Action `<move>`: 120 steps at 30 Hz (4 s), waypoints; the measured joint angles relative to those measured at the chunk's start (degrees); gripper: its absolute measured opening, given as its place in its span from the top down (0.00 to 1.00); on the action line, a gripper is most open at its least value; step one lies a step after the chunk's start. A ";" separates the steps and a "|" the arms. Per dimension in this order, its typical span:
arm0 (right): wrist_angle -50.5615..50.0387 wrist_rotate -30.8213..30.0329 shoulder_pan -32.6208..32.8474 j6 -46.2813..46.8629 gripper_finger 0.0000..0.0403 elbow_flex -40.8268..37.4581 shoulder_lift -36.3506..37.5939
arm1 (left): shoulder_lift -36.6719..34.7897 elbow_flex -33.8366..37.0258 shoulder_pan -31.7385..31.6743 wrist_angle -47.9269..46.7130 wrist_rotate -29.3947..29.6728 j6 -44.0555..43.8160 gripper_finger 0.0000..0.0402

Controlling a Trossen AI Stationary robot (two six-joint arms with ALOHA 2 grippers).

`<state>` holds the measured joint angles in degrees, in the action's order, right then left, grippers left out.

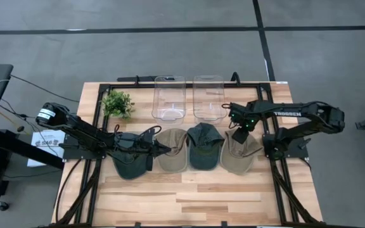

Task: Pick & Place hat
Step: Put the right brown cap into the right transparent bin

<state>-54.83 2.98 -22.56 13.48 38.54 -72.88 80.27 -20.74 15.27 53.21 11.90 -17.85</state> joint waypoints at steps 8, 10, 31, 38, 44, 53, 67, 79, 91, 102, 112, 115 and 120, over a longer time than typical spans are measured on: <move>3.44 -0.35 0.02 0.52 0.51 0.00 0.00 | 0.00 0.00 0.00 0.00 0.01 0.00 0.98; 3.73 -0.35 0.02 0.59 0.47 0.00 -0.01 | 0.00 0.01 0.00 0.00 0.00 -0.02 0.98; 4.30 -0.70 0.02 1.48 0.58 -0.75 -13.51 | 0.00 -0.02 0.02 -0.02 -1.49 -0.02 0.98; 0.06 -2.26 -0.04 1.52 0.92 0.34 -7.96 | 0.00 -0.02 0.02 -0.02 -1.50 -0.02 0.98; -4.06 -4.24 0.06 2.96 0.91 1.47 -3.21 | 0.00 -0.02 0.02 -0.02 -1.50 -0.02 0.98; -8.31 -6.83 1.16 3.08 0.97 4.21 1.77 | 0.00 -0.02 0.02 0.00 -1.51 -0.02 0.98; -12.95 -10.29 10.61 5.69 0.97 14.16 4.02 | 0.00 -0.02 0.01 0.00 -1.51 -0.02 0.98; -20.40 -13.48 21.90 13.92 0.97 24.44 4.02 | 0.00 -0.19 -0.01 0.42 1.88 -0.65 0.98; -21.64 -19.00 30.85 20.73 0.97 34.29 3.80 | 5.42 -7.31 1.15 -0.43 2.04 -0.67 0.98; -21.53 -21.18 37.26 22.71 0.97 44.26 -0.06 | 20.84 -22.50 1.45 -1.53 1.77 5.70 0.98; -21.65 -21.18 40.75 22.55 0.96 51.98 -6.17 | 27.47 -30.21 2.64 -1.38 3.47 17.63 0.98; -21.92 -21.18 40.97 22.52 0.96 53.82 -7.83 | 27.54 -30.51 2.47 -1.70 5.55 17.82 0.98; -22.41 -21.22 40.78 22.10 0.96 55.99 -10.51 | 27.54 -30.53 2.41 -1.95 6.10 17.36 0.98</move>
<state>-77.24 -18.24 18.21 35.57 94.54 -83.39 107.81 -51.27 17.68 51.26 18.00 -0.49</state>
